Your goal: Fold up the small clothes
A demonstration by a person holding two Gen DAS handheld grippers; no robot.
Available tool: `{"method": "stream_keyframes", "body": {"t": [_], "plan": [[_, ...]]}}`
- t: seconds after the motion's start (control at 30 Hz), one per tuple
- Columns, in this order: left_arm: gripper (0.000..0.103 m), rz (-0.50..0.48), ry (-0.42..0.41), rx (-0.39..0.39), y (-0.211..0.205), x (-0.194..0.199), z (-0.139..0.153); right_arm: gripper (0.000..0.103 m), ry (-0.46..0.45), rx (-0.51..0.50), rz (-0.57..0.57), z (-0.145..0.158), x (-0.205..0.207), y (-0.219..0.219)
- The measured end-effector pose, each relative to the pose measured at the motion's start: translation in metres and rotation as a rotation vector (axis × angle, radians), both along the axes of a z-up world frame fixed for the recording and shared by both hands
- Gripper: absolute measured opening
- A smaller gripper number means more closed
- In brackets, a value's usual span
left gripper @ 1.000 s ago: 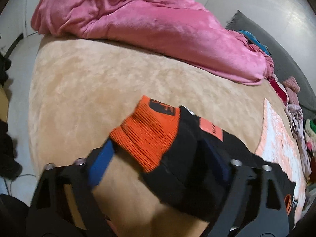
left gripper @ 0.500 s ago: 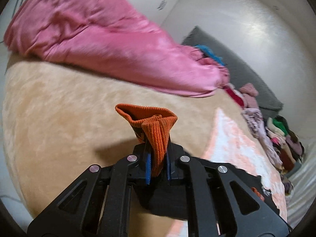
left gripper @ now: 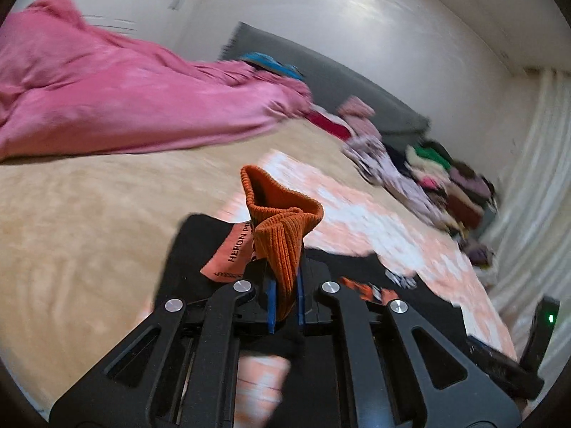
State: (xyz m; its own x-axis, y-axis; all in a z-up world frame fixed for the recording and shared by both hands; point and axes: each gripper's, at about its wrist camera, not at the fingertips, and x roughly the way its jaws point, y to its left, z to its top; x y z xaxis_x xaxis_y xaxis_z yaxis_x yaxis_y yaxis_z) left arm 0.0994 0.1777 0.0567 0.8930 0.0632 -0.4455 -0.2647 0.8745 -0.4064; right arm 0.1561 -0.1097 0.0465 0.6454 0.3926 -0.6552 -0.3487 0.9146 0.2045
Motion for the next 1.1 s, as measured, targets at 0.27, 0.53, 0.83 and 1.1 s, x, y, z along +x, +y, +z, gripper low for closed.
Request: {"method": "stream_keyframes", "body": {"t": [0.27, 0.53, 0.83, 1.1], "plan": [[0.002, -0.179, 0.094, 0.036, -0.063, 0.033, -0.018, 0.095, 0.021, 0.025, -0.065, -0.007, 0.003, -0.032], [0.015, -0.386, 0.152, 0.007, -0.097, 0.049, -0.048, 0.095, 0.031, 0.037, -0.106, -0.011, 0.007, -0.049], [0.025, -0.407, 0.051, -0.011, -0.085, 0.032, -0.038, 0.095, 0.069, 0.054, -0.076, -0.018, 0.006, -0.039], [0.026, -0.055, 0.122, 0.094, -0.022, 0.027, -0.042, 0.086, 0.202, 0.111, 0.14, -0.039, -0.003, 0.031]]}}
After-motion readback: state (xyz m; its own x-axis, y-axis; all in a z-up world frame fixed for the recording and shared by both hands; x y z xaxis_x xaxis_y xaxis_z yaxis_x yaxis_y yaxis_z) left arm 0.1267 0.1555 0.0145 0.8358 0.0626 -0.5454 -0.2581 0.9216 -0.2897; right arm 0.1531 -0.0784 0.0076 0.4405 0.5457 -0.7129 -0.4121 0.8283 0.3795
